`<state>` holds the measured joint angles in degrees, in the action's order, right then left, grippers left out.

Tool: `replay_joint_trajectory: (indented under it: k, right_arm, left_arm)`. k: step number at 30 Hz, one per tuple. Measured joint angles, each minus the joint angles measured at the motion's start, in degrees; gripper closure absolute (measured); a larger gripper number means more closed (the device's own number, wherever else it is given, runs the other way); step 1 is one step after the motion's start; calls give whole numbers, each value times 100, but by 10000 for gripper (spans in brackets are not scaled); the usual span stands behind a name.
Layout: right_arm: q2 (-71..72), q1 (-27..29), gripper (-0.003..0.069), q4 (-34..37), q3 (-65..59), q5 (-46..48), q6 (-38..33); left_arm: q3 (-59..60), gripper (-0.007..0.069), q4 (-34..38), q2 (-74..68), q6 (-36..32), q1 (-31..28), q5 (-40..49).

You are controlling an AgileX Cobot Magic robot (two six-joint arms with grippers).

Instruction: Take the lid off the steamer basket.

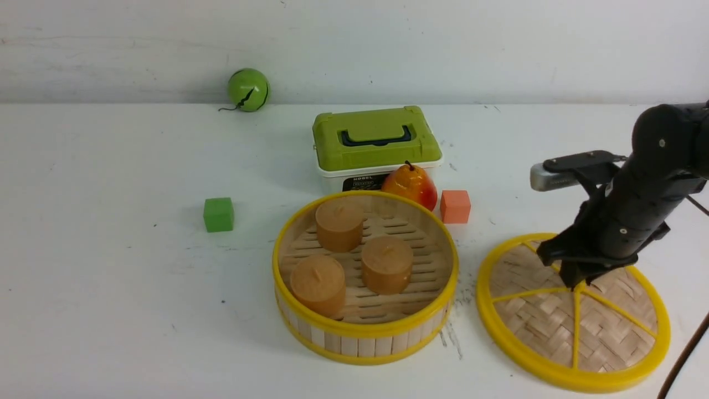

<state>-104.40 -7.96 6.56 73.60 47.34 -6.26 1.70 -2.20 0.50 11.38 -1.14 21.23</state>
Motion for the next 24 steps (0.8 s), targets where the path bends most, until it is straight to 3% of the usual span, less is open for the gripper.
replay_joint_trajectory:
  k: [3,7,9,13,15,19,24]
  right_arm:
    - [466,0,330,175,-37,150,0]
    - [1463,0,337,392,-307,84,-63]
    - [2502,0,407,619,-782,-177,-207]
    - [4288,0,622,1323,-1874,-775,-746]
    - [4831,0,667,1640,-2233,-924,-989]
    - [5748,0,681,2143,-2818,-1053,-1471]
    - [6227,0,681,2159,-3041,-1103,-1610]
  left_arm:
    - [0,386,0,0,0,0,0]
    - [0,386,0,0,0,0,0]
    - [0,386,0,0,0,0,0]
    - [0,386,0,0,0,0,0]
    - [0,386,0,0,0,0,0]
    - [0,386,0,0,0,0,0]
    - [0,385,0,0,0,0,0]
